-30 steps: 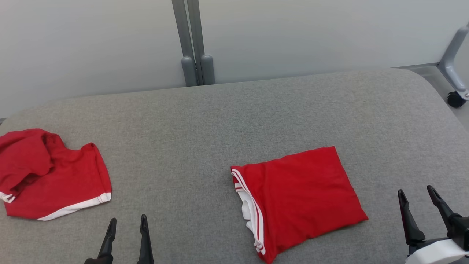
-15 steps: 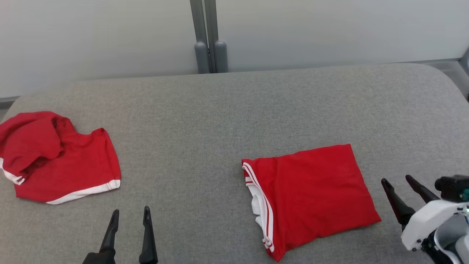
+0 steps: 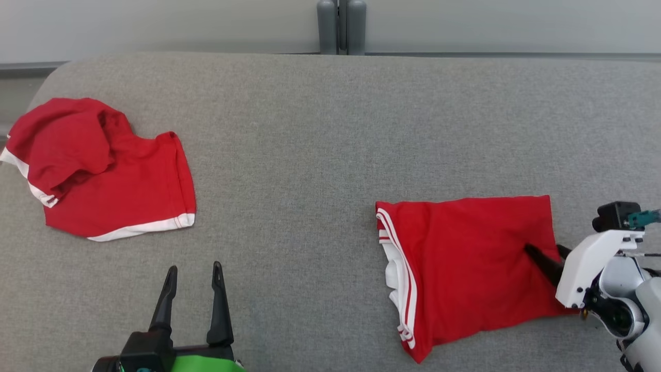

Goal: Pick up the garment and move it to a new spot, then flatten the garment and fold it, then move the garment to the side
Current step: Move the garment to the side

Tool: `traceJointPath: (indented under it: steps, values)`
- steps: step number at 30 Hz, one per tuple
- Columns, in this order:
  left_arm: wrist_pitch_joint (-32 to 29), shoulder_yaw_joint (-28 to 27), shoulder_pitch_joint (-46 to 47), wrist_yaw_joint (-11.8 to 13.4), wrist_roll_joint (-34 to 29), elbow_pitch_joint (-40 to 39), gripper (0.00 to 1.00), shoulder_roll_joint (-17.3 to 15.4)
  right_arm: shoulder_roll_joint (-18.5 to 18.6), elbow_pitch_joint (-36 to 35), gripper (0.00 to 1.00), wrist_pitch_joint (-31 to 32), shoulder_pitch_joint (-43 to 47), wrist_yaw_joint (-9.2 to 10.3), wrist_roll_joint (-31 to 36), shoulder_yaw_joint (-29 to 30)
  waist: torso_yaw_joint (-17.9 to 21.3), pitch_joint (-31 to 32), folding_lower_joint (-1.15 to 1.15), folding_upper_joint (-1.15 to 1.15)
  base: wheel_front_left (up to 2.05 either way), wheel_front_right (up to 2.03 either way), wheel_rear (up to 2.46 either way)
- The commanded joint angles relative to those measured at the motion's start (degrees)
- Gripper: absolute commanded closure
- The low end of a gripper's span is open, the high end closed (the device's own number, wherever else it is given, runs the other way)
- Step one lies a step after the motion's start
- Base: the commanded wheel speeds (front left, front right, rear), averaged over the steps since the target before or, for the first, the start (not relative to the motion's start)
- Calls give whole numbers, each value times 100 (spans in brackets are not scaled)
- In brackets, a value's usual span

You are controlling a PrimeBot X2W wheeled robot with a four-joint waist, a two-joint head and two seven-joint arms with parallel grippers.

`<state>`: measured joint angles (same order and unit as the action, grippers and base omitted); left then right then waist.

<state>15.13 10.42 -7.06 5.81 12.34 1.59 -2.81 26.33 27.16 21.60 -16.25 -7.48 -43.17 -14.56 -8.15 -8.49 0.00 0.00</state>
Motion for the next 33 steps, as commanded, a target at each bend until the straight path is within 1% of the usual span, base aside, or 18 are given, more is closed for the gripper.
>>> traceJointPath:
  steps: [1, 3, 6, 9, 14, 16, 19, 22, 24, 26, 30, 33]
  values:
    - [0, -2, 147, 40, 48, -48, 0, -17, -25, -21, 100, -16, -150, -2, -177, 0, -109, -318, 0, 0, 0, 0, 0]
    - [0, 19, 241, 42, 27, -81, 0, -17, 13, -84, 100, 19, -270, -1, -414, -13, -19, -477, 0, 0, 0, 0, 0]
    - [0, 26, 414, 54, 5, -111, 0, -17, 186, -279, 100, -144, -565, 1, -654, -10, 155, -720, 0, 0, 0, 0, 0]
    - [0, 29, 633, 33, -71, -160, 0, -18, 460, -387, 100, -431, -923, 2, -797, 120, 407, -998, 0, 0, 0, 0, 0]
    - [0, -10, 1004, -100, -292, -228, 0, -18, 966, -203, 100, -691, -1596, 2, -736, 372, 828, -1543, 0, 0, 0, 0, 0]
    - [0, 2, 1192, -202, -425, -239, 0, -18, 1218, 16, 100, -828, -1902, 2, -636, 532, 960, -1800, 0, 0, 0, 0, 0]
    - [0, 80, 1372, -331, -573, -219, 0, -19, 1440, 419, 100, -893, -2266, -1, -432, 635, 1111, -2094, 0, 0, 0, 0, 0]
    - [0, 181, 1553, -388, -708, -270, 0, -20, 1643, 748, 100, -962, -2677, 0, -290, 763, 1201, -2407, 0, 0, 0, 0, 0]
    - [0, 247, 1686, -407, -855, -370, 0, -23, 1742, 957, 100, -1045, -2961, 0, -186, 815, 1272, -2697, 0, 0, 0, 0, 0]
    - [0, 308, 1740, -396, -1057, -472, 0, -93, 1795, 1149, 100, -1111, -3192, 0, -70, 794, 1362, -2890, 0, 0, 0, 0, 0]
    - [0, 454, 1787, -402, -1237, -668, 0, -119, 2000, 1635, 100, -1269, -3646, 3, 78, 782, 1367, -3115, 0, 0, 0, 0, 0]
    - [0, 444, 1846, -321, -1239, -782, 0, -112, 2005, 2050, 100, -1404, -3919, 2, 230, 772, 1347, -3192, 0, 0, 0, 0, 0]
